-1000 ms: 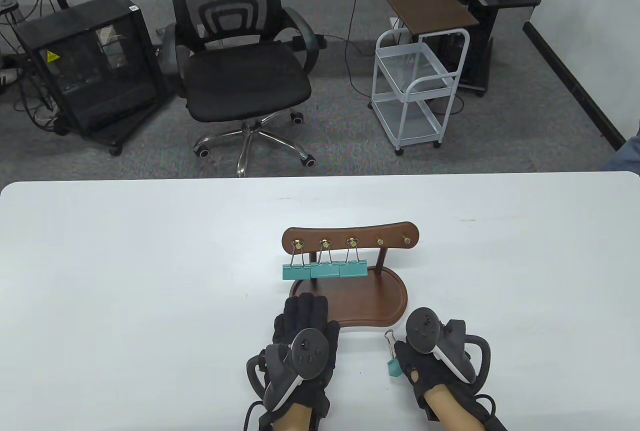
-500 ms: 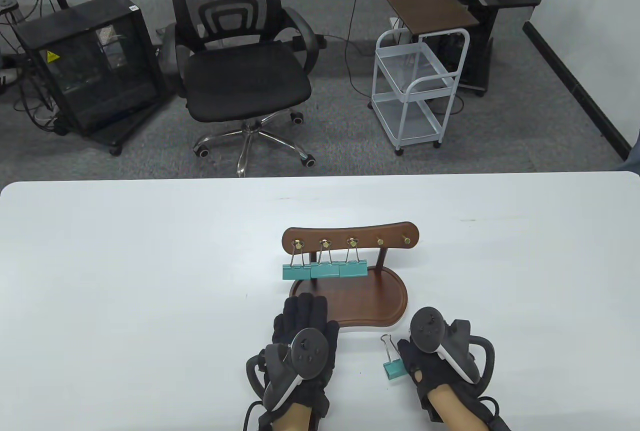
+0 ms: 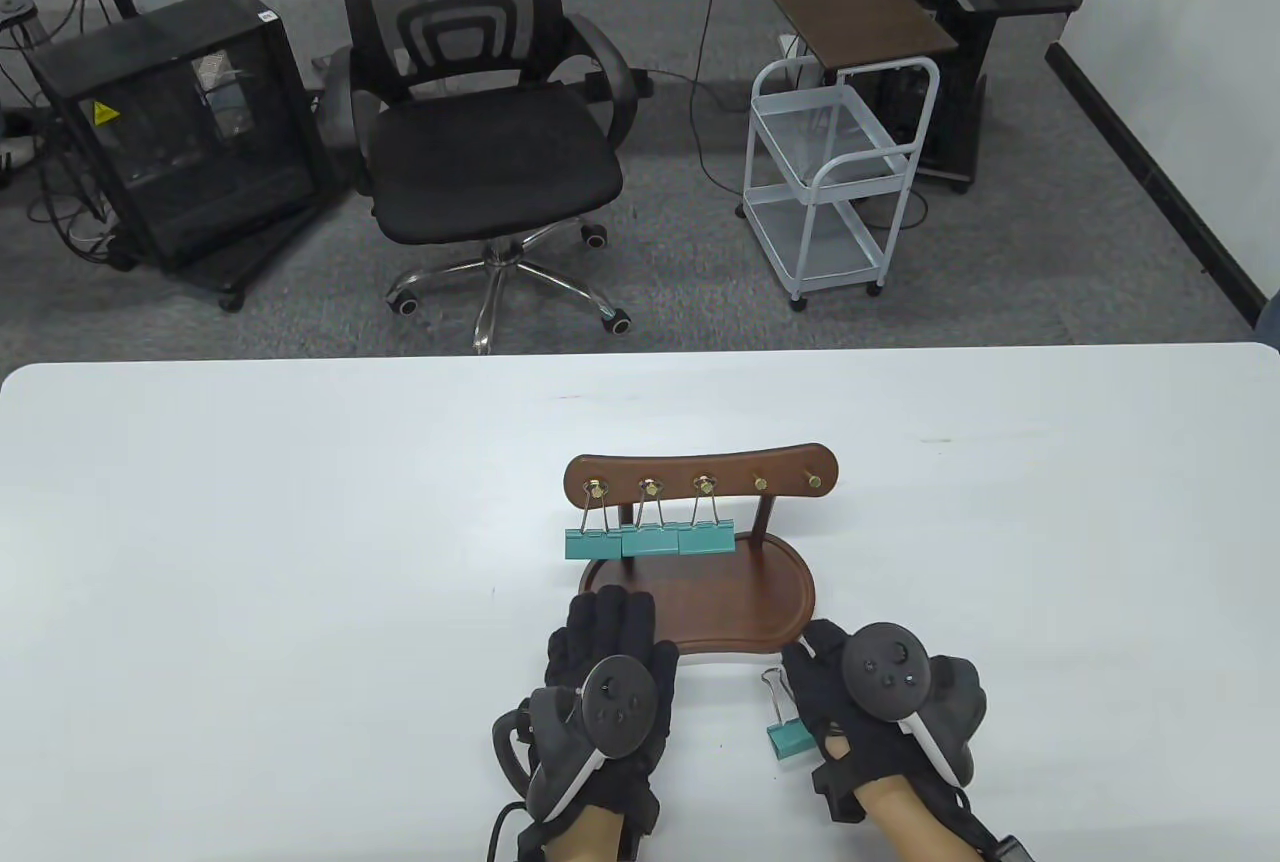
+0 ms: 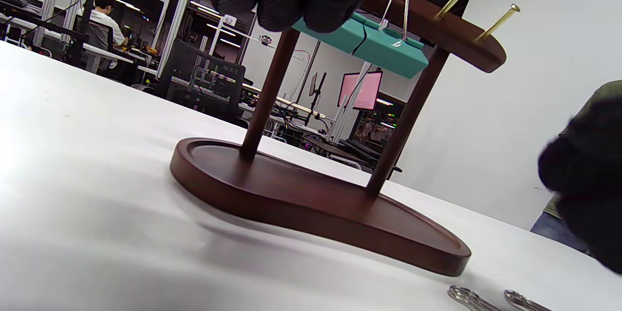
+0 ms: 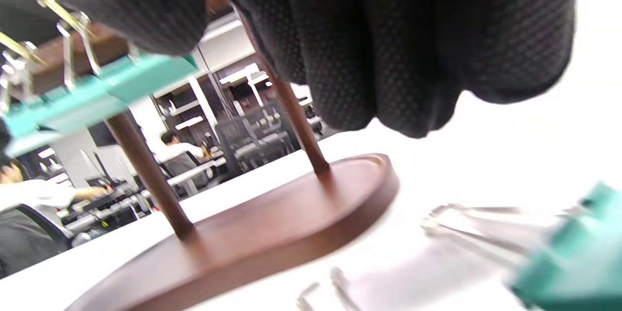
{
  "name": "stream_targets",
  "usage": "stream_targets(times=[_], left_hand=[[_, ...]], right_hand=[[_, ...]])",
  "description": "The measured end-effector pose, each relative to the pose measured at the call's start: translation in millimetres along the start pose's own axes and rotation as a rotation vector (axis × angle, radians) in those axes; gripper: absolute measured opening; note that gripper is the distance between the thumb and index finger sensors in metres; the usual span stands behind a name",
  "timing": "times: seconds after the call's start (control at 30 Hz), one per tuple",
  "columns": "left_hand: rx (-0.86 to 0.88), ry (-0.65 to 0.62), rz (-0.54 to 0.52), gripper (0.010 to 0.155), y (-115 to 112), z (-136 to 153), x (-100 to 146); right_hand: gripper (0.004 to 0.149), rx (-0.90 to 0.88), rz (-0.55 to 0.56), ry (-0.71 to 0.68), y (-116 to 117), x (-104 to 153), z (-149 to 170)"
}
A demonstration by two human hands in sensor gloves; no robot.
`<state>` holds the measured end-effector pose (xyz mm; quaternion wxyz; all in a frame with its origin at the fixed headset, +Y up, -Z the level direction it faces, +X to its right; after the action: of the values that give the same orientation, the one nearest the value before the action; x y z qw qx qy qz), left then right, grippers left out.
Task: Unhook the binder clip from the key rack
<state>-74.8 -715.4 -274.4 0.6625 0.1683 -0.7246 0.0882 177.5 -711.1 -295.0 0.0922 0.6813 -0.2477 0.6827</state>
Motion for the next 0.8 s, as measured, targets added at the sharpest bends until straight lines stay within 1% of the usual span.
stream_targets(times=[0.07, 0.17, 0.3, 0.4, 0.57, 0.7, 0.8], left_hand=[[0.003, -0.001, 0.0, 0.061, -0.1, -0.1, 0.0], [0.009, -0.003, -0.001, 0.061, -0.1, -0.6, 0.0], [0.016, -0.007, 0.0, 0.061, -0.3, -0.9, 0.0], [0.02, -0.007, 0.003, 0.061, -0.6, -0.9, -0.3], [0.02, -0.005, 0.011, 0.061, -1.4, -0.8, -0.3], [0.022, -0.008, 0.01, 0.061, -0.9, -1.1, -0.1], [0.027, -0.013, 0.014, 0.061, -1.4, -1.7, -0.4]], right_hand=[[0.056, -0.036, 0.014, -0.015, -3.2, -4.2, -5.8], [0.06, -0.114, 0.037, -0.016, -5.9, -17.1, -14.3], [0.063, -0.19, 0.048, 0.01, -2.2, -36.8, -22.0], [0.064, -0.259, 0.049, 0.054, 5.3, -49.0, -25.1], [0.065, -0.372, 0.036, 0.104, 19.9, -62.0, -25.0], [0.068, -0.452, 0.022, 0.146, 30.2, -68.7, -22.8], [0.071, -0.573, 0.006, 0.18, 41.4, -68.9, -20.9]])
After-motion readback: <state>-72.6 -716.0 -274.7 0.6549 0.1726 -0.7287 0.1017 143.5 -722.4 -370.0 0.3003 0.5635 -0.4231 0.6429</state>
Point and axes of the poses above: the tracker on the back of each hand, its own z axis roughly to the little-finger side, its own x axis roughly from the fingertips to the wrist, y = z × x, the point moved 1 cm from there along -x, roughly from the wrist to the fingertips, and after that the axes turned 3 degrees about -y, right-handed, at the moved point
